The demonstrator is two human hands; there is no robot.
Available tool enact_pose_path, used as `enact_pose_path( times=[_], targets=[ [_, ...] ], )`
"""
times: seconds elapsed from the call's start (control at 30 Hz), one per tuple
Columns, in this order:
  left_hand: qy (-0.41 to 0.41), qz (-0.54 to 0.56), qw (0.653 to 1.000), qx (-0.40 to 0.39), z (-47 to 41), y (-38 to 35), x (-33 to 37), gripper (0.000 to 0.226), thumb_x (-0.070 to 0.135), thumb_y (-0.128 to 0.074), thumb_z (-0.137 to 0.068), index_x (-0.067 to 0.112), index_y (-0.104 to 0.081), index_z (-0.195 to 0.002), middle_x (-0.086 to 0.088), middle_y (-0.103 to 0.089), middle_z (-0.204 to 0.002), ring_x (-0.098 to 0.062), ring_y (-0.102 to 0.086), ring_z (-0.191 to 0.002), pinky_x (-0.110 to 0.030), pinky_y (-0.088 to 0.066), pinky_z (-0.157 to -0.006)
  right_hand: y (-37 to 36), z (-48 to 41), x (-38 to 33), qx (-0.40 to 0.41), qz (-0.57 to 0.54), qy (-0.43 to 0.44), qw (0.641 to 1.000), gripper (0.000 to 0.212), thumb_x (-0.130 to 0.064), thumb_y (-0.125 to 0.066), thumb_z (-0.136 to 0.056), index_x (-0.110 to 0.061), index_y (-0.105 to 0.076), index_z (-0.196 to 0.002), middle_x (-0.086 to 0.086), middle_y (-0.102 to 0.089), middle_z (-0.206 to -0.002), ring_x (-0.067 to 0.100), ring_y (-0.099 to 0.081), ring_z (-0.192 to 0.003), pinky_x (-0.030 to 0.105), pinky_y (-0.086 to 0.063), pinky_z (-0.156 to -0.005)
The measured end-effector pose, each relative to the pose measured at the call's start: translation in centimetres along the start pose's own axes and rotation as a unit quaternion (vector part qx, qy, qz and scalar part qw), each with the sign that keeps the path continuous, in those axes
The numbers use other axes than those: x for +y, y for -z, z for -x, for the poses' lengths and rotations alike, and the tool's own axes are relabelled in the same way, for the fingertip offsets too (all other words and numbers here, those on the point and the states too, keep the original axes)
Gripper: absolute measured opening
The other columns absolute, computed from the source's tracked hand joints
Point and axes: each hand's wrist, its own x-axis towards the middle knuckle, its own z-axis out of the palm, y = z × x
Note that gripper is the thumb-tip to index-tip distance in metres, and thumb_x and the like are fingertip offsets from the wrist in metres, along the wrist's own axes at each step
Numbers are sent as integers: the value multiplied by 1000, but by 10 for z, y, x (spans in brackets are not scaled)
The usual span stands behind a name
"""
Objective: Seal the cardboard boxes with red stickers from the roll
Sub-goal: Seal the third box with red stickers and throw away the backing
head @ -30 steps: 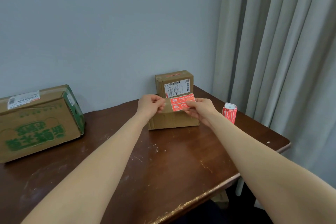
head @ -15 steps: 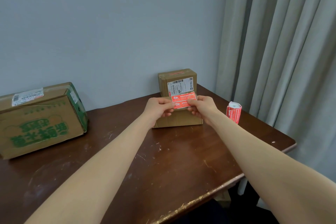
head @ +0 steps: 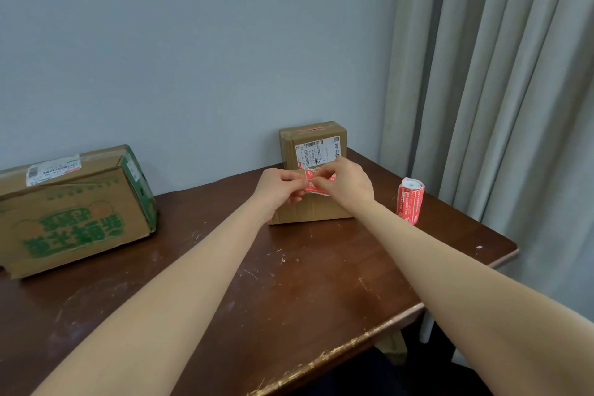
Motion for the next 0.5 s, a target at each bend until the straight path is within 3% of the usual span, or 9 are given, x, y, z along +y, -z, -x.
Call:
enact_pose_path(
  times=[0.5],
  targets=[
    [-41,-50,998,-22,9,2,11,7,3,-71,-82,9,-73,-84,-5,-68,-73,-8,-62,-64,-16,-53,-58,5,3,-7,-12,0,15,1000,15,-31,-64,-90,-22,-75,-95,-4,-70,-98,13,-61,-87,32,-52,-73]
  ],
)
